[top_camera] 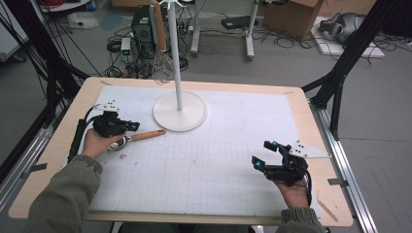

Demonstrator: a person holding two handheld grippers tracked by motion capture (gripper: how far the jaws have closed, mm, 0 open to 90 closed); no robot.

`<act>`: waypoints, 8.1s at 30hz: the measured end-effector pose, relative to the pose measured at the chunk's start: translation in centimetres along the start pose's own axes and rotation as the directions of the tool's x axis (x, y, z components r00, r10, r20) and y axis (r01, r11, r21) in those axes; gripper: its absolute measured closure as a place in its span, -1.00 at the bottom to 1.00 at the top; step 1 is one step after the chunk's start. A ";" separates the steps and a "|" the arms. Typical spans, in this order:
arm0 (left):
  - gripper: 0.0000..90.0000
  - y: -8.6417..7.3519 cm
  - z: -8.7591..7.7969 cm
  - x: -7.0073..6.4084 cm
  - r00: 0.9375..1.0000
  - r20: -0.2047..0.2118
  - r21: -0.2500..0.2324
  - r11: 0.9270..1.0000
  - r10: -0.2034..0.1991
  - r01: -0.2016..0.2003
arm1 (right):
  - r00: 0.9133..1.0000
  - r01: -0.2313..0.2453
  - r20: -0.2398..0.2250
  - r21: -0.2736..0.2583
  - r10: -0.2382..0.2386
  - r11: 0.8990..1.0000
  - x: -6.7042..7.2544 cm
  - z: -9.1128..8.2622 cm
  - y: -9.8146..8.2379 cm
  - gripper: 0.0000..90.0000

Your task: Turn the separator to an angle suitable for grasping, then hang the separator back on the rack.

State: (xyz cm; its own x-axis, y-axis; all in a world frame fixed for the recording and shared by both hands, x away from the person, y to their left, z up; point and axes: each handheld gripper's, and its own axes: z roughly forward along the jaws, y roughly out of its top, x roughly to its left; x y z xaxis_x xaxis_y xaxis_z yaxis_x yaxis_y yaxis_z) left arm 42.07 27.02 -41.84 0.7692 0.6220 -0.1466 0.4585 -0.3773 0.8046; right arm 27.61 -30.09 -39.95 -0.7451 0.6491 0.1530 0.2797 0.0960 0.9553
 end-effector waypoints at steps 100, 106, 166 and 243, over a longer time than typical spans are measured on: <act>0.99 -1.8 0.8 -2.8 0.994 0.088 0.197 0.977 0.062 -0.078 | 1.000 0.015 -0.022 -0.006 -0.015 1.000 0.5 0.2 0.2 -0.56; 0.99 -1.7 1.1 -3.4 0.991 0.106 0.210 0.973 0.078 -0.099 | 1.000 0.016 -0.026 -0.004 -0.016 1.000 0.5 0.3 0.2 -0.56; 0.43 -1.1 -1.8 -6.1 0.963 0.228 0.123 0.977 0.145 -0.177 | 0.999 0.008 -0.038 0.019 -0.008 1.000 0.6 1.0 0.2 -0.57; 0.30 -1.9 1.7 -8.6 0.945 0.137 0.269 0.906 0.299 -0.326 | 0.999 0.025 -0.049 0.028 -0.024 0.999 0.9 1.4 0.1 -0.56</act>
State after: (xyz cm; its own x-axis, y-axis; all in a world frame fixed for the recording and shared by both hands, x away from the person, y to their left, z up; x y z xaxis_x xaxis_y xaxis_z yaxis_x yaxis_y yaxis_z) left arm 35.35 21.21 -43.04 0.9243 0.3810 0.0232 0.2849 -0.7291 0.6223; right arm 27.80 -28.45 -40.01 -0.7803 0.6090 0.1425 0.2780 0.1336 0.9513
